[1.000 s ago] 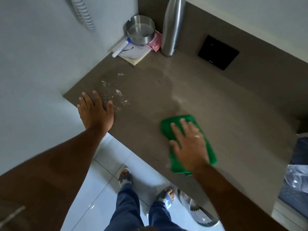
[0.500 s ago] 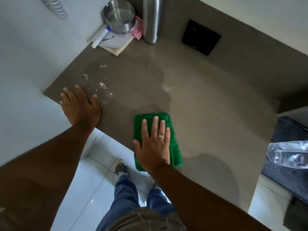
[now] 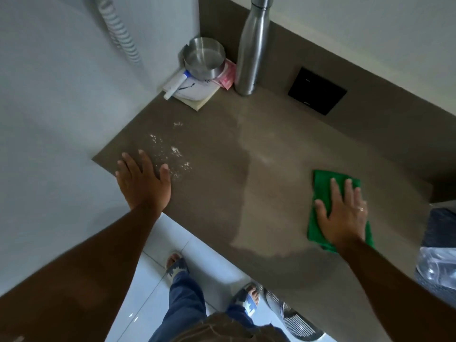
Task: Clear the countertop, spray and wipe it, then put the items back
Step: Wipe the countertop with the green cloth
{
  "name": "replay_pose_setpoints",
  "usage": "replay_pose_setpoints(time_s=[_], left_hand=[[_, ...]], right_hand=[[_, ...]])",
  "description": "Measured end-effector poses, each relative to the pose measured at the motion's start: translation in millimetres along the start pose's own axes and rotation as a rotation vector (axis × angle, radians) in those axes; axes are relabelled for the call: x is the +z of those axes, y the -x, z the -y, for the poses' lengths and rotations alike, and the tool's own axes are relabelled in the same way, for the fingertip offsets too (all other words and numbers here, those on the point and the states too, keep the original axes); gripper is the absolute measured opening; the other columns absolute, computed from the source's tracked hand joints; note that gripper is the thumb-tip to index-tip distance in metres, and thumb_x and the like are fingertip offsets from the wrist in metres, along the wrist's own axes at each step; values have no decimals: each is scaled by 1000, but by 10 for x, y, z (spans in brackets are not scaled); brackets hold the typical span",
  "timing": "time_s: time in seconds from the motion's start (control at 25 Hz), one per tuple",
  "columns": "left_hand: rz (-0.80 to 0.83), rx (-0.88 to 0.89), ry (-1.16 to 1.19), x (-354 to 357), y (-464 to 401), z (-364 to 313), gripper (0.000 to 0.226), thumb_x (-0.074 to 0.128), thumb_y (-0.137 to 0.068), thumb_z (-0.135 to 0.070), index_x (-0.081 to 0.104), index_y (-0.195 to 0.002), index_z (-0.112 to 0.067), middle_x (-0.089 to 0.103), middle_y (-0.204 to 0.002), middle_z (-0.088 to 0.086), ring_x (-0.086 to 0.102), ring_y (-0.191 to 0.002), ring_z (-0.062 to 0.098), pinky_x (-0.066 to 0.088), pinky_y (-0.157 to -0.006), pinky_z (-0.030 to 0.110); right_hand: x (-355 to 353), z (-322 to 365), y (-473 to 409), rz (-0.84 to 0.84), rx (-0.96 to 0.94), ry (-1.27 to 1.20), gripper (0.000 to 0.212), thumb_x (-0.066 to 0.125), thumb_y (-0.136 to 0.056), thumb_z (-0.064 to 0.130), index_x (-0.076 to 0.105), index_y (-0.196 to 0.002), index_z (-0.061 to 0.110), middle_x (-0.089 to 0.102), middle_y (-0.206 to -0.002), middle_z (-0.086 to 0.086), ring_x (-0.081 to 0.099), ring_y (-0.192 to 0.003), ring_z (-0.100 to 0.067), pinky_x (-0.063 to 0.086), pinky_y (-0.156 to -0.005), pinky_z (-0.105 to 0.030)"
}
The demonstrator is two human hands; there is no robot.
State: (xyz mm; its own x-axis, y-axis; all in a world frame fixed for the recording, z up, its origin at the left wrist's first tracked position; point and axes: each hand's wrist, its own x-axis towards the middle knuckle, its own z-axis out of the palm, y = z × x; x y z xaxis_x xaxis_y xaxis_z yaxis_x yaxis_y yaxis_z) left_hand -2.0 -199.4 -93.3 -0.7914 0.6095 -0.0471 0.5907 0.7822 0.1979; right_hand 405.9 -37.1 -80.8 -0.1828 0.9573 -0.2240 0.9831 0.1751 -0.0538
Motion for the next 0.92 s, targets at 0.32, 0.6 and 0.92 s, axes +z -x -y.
replay_pose_setpoints(time_s=[0.32,0.6,0.92], left_hand=[[20,-26,19,65,-52,47,73,30,-95,-51,23,-152,-6,18,-155,33,17,-144,46,17,-116,56],[85,-31,64,16,-78,64,75,28,-94,-54,23,-152,-8,18,-156,31,17,-145,45,17,-116,56],[173,-11,70,-107,-98,123,91,20,-88,-67,11,-154,-5,10,-159,29,9,-147,44,11,-117,54]], right_hand=[[-31,2342,-1214,-51,19,-7,72,29,-97,51,8,-158,18,3,-165,-17,5,-151,-38,7,-120,-54],[32,3213,-624,80,-477,6,67,16,-98,57,7,-157,25,3,-165,-12,3,-152,-34,6,-121,-51],[-18,2129,-544,11,-223,-38,59,13,-102,44,12,-157,22,7,-165,-12,4,-151,-34,5,-121,-46]])
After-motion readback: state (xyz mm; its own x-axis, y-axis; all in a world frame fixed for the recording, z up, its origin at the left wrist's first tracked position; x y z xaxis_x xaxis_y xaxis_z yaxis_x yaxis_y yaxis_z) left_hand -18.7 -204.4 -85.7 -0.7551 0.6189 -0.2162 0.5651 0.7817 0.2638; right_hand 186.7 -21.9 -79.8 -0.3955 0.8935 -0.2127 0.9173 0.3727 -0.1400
